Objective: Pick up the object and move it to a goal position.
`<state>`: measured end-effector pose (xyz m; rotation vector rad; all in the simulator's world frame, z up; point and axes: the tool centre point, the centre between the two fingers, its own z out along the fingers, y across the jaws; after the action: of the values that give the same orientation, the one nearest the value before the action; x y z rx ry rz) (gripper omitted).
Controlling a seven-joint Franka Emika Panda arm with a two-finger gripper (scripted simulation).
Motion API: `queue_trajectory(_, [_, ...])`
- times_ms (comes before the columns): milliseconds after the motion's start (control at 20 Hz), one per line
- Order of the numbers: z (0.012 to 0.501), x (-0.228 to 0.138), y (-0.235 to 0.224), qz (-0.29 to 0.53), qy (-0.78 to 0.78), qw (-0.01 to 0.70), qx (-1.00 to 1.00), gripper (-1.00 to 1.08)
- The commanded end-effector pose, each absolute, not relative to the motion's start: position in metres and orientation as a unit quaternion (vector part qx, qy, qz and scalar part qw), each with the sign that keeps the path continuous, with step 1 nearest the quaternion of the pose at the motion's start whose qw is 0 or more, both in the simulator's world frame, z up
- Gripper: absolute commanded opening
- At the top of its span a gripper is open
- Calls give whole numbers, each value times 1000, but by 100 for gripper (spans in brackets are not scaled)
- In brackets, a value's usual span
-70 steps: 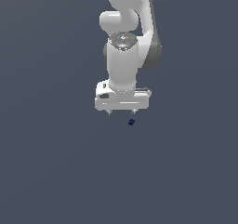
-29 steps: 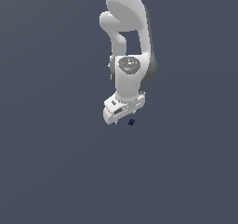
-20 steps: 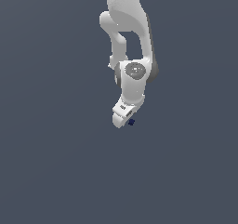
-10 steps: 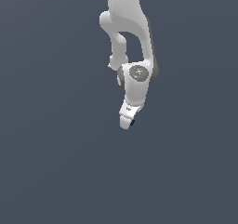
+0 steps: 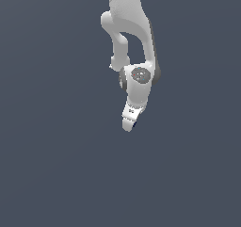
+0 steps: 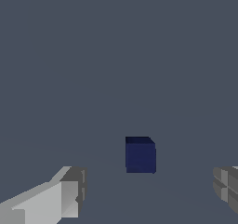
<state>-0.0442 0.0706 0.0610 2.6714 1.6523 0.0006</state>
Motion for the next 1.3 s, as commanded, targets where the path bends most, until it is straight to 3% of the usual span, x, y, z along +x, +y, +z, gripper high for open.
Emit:
queue_trajectory(0, [55,-45,71,0,526,0,850,100])
queue_trajectory(650, [13,-45,71,0,528,0,849,100])
queue_trajectory(700, [13,-45,71,0,528,0,849,-100])
queue_trajectory(1250, [14,-45,71,0,528,0,849,-100])
